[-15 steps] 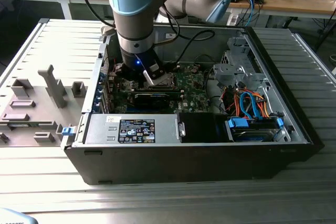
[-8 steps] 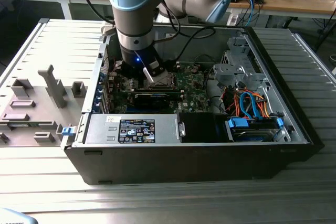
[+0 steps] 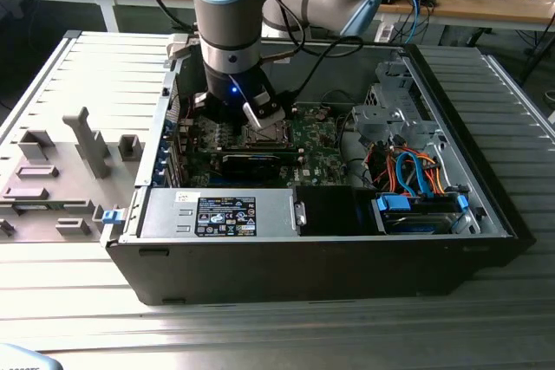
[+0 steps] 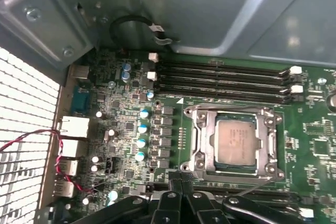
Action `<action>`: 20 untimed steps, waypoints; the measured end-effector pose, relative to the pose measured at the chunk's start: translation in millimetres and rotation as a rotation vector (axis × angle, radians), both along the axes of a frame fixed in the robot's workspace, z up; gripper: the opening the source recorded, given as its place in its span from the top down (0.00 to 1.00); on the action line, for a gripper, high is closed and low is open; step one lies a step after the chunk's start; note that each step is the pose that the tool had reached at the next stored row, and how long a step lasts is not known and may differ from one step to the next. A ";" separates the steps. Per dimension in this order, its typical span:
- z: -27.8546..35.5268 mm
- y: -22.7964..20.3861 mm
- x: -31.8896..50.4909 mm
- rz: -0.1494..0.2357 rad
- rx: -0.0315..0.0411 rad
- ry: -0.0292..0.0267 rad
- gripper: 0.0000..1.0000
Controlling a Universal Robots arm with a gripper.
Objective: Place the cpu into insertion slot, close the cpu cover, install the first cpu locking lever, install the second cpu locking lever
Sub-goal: 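Install the second cpu locking lever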
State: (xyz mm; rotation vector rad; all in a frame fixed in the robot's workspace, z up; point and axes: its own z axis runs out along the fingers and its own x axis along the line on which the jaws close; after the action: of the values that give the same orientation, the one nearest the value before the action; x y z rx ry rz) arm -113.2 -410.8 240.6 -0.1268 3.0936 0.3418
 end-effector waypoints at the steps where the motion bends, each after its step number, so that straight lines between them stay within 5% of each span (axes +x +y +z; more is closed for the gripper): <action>1: 2.6 0.0 1.0 0.000 0.0001 0.0010 0.89; 3: 7.2 0.0 4.5 0.000 0.0002 0.0050 0.89; 6: 12.3 -0.1 18.5 0.000 -0.0005 0.0278 0.89; 9: 15.4 -0.1 27.4 0.000 -0.0009 0.0430 0.89; 16: 35.5 0.1 30.1 0.000 -0.0004 0.0467 0.89; 18: 34.5 0.1 41.2 0.000 -0.0013 0.0700 0.89; 20: 31.6 0.1 50.1 0.000 -0.0010 0.0816 0.89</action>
State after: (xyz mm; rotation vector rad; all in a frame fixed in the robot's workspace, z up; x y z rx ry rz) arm -63.1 -410.8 272.1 -0.1157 3.1743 0.3542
